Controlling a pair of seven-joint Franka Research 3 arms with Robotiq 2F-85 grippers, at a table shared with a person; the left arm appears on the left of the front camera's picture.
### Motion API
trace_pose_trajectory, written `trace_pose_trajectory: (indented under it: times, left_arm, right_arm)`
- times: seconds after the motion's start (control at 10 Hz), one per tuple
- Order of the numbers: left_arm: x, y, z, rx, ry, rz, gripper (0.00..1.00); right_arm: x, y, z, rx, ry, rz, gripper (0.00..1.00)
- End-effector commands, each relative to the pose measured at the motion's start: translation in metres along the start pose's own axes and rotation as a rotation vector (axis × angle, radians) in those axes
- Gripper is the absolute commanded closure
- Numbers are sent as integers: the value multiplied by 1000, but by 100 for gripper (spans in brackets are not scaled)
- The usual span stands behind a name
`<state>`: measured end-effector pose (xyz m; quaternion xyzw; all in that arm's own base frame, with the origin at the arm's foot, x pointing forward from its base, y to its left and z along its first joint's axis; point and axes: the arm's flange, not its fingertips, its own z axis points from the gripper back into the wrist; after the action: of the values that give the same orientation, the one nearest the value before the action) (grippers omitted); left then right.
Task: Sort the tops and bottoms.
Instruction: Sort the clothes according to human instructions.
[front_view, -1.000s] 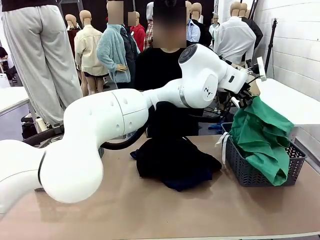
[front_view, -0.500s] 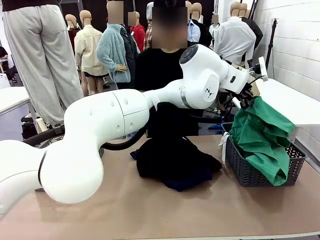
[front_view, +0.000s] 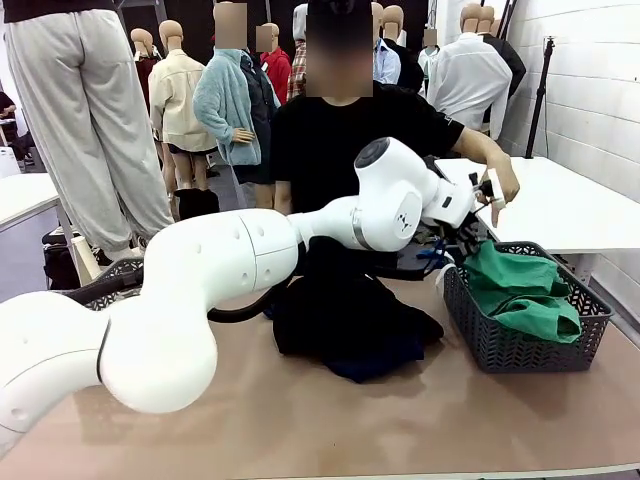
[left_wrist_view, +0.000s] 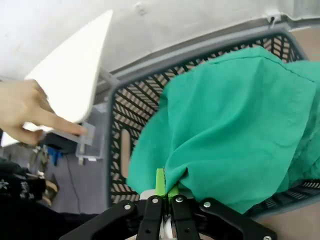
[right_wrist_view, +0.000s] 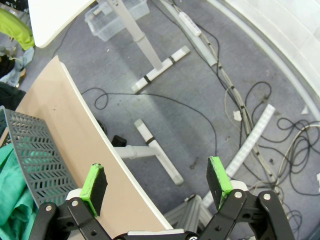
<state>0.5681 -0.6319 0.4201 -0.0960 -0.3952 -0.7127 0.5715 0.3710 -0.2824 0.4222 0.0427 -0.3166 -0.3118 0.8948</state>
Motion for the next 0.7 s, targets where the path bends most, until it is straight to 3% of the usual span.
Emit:
trace_pose_trajectory:
  times: [0.0, 0.3, 0.4, 0.6]
  left_arm:
    - [18, 13, -28, -69, 11, 12, 100]
    - [16, 13, -33, -98, 28, -11, 100]
    - [16, 15, -32, -100, 30, -6, 88]
    - [18, 17, -30, -104, 15, -9, 49]
  right_arm:
    - [-3, 0, 2, -7, -6, 17, 0]
    - [-3, 0, 2, -7, -6, 17, 0]
    - [-3, 0, 2, -7, -6, 17, 0]
    - [-3, 0, 2, -7, -6, 17, 0]
